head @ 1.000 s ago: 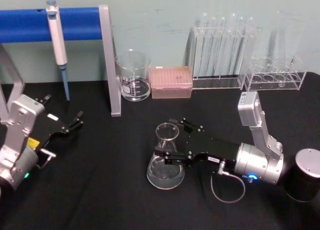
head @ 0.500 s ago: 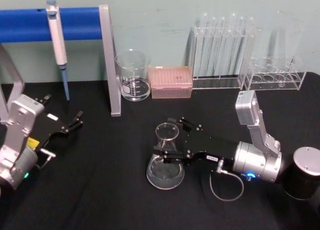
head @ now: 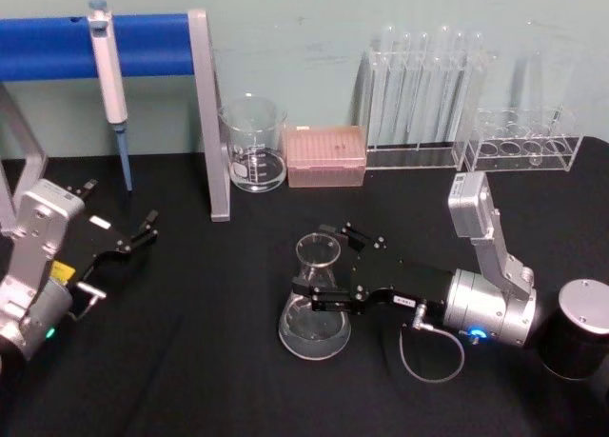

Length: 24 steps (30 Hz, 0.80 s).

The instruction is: Grasp the erlenmeyer flask with one hand, shake it three times, then place it back.

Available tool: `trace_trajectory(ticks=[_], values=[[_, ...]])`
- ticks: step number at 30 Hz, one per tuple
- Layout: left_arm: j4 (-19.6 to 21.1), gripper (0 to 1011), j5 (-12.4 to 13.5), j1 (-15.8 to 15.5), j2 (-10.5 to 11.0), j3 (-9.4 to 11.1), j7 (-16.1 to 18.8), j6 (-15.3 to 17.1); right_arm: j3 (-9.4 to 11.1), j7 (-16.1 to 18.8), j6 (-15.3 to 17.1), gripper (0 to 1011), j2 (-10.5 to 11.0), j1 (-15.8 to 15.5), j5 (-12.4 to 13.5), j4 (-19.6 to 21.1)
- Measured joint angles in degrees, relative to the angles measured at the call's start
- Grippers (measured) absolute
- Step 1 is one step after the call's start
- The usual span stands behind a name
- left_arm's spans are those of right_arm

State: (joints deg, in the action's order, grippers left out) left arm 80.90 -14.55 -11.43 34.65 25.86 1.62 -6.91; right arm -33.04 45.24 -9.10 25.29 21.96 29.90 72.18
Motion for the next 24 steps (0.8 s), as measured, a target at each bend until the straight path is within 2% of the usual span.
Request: trace_trajectory(ticks=[15,24], values=[[0.00,1001,0.00,0.00,0.00,0.00,0.00,0.00,0.03,0.07,0.08,997,0.00,-0.06,0.06,0.07],[0.00,1001,0.00,0.00,0.00,0.00,0.00,0.00,0.03,0.08,0.09,787,0.00,-0.06,0.08,0.10]])
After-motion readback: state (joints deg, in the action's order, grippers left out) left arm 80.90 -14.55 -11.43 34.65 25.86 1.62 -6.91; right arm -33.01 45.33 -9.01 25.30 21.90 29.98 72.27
